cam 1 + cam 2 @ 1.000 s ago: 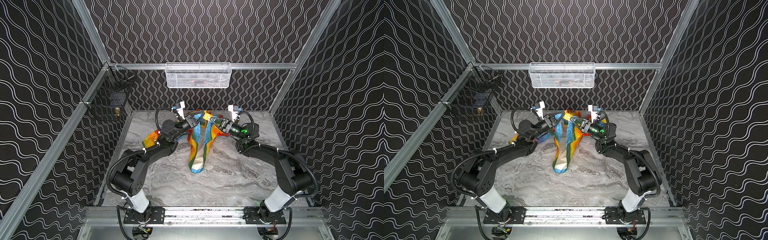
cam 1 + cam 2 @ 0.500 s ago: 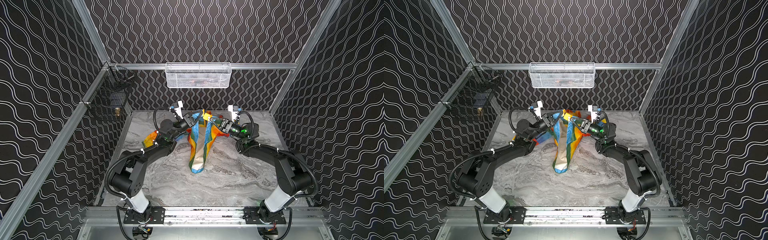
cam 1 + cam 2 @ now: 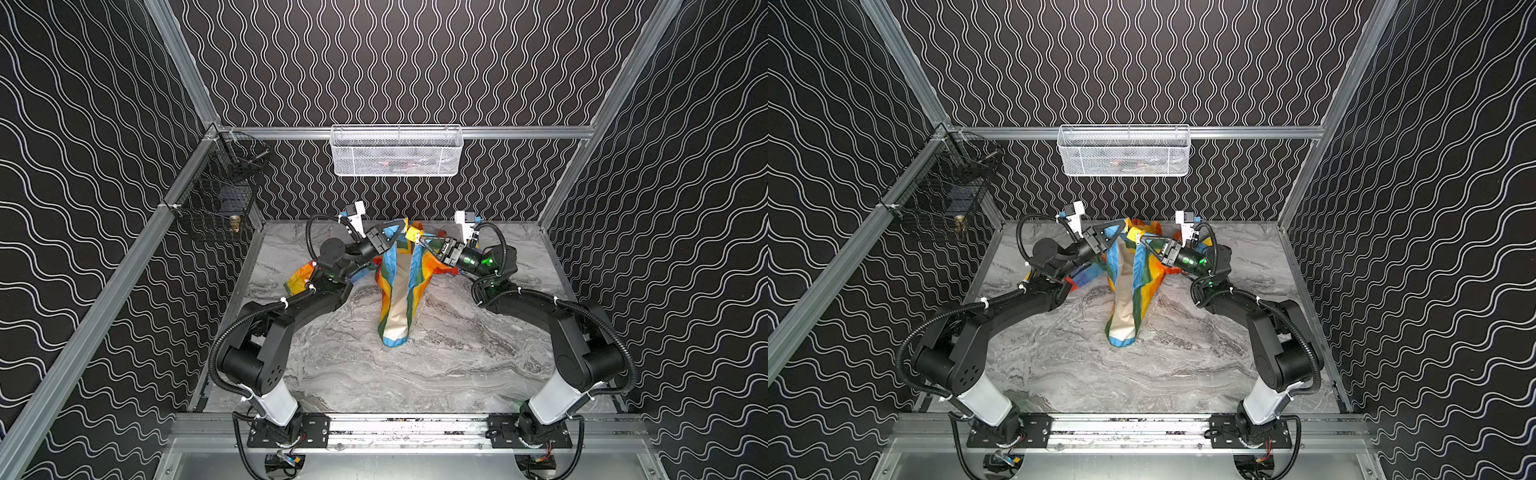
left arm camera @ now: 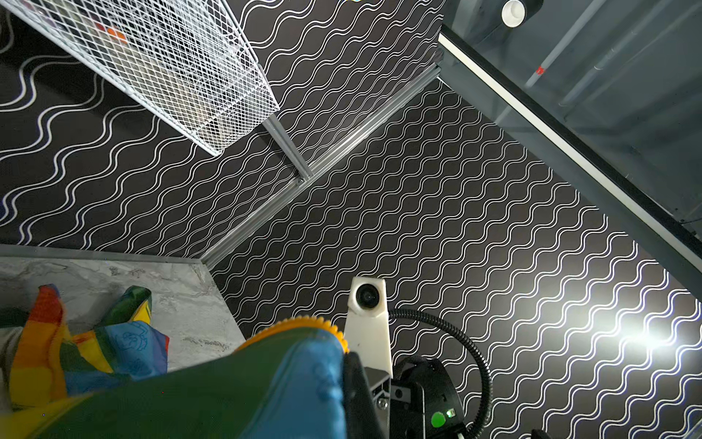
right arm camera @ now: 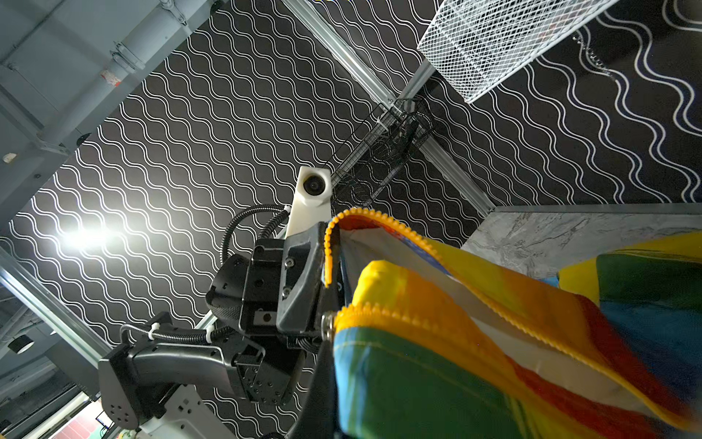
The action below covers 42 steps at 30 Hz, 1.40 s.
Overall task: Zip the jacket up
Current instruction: 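Keep holding the zipper ends raised with both grippers, barely moving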
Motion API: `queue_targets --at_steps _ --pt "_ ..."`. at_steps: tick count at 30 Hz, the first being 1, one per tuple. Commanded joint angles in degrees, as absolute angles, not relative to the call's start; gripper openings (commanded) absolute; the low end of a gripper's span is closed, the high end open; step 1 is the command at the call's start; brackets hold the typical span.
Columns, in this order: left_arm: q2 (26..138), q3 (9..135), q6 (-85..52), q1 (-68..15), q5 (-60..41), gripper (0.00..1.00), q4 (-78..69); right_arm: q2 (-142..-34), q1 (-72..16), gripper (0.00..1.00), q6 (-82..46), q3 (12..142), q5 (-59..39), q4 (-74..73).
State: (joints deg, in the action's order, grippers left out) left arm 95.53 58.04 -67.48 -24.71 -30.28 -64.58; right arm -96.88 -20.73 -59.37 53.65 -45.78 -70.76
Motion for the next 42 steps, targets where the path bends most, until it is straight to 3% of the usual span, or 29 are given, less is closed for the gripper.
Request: queue_targets --at_steps 1,42 --pt "94.49 58.23 -66.99 -24.50 -29.98 0.00 -66.62 -96.87 -20.75 0.00 -60.32 54.01 -46.12 -74.73" --pt "98.88 58.35 -71.32 -26.72 -30.14 0.00 -74.27 -98.83 -20.96 0.00 -61.79 55.33 -46.41 -76.29"
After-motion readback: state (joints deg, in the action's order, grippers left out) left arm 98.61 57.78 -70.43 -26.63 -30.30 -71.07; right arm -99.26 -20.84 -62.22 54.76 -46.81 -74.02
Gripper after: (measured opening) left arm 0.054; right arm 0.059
